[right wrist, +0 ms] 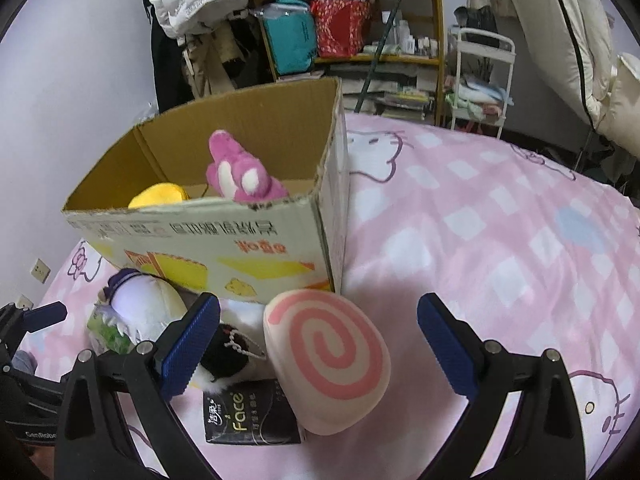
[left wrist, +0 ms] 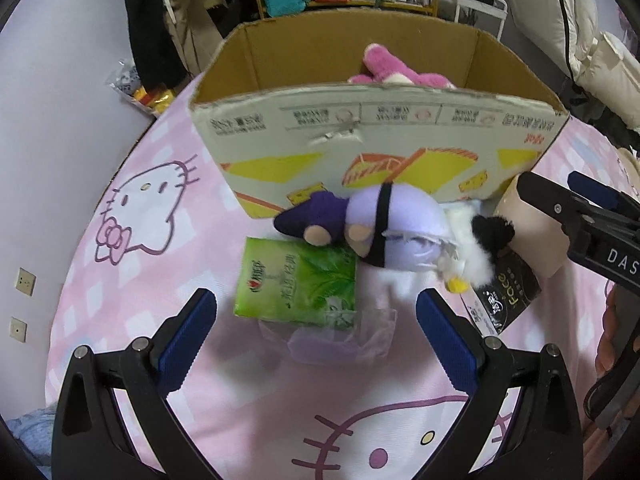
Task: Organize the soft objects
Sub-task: 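Grasp the clear plastic bag with the left tool while the right tool grasps the swirl cushion, then lift the plastic bag and swirl cushion and carry them over the box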
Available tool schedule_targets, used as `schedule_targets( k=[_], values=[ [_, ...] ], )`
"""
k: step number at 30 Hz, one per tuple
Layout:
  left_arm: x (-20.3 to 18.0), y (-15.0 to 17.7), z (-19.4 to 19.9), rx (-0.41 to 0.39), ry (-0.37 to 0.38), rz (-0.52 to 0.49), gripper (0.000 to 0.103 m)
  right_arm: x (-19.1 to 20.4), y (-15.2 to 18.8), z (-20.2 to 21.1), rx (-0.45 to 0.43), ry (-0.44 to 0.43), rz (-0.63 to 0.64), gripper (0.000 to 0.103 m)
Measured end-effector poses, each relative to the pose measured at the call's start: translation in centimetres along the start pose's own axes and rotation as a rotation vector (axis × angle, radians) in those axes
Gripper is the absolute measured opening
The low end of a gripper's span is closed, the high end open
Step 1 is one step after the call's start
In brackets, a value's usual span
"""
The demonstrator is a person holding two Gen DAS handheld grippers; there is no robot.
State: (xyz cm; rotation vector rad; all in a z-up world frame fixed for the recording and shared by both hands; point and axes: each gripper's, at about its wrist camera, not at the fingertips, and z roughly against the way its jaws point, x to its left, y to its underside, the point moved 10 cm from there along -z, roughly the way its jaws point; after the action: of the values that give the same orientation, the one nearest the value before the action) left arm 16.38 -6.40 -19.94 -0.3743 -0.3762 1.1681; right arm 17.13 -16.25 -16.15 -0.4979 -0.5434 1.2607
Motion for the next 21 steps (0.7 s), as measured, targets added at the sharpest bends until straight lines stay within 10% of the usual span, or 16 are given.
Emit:
schedule_targets(
  k=[14, 21],
  values=[
    [-0.9, 1.3, -2.6, 0.104, 0.007, -0.018, 0.099, 0.0, 1.8, -1.8, 0.119, -0.010, -0.006, 0.090],
    [-0.3, 1.3, -2.6, 0.094, 0.007, 0.004, 0.077, -0.1, 2.5, -2.1, 0.153, -0.014, 0.001, 0.068]
  ],
)
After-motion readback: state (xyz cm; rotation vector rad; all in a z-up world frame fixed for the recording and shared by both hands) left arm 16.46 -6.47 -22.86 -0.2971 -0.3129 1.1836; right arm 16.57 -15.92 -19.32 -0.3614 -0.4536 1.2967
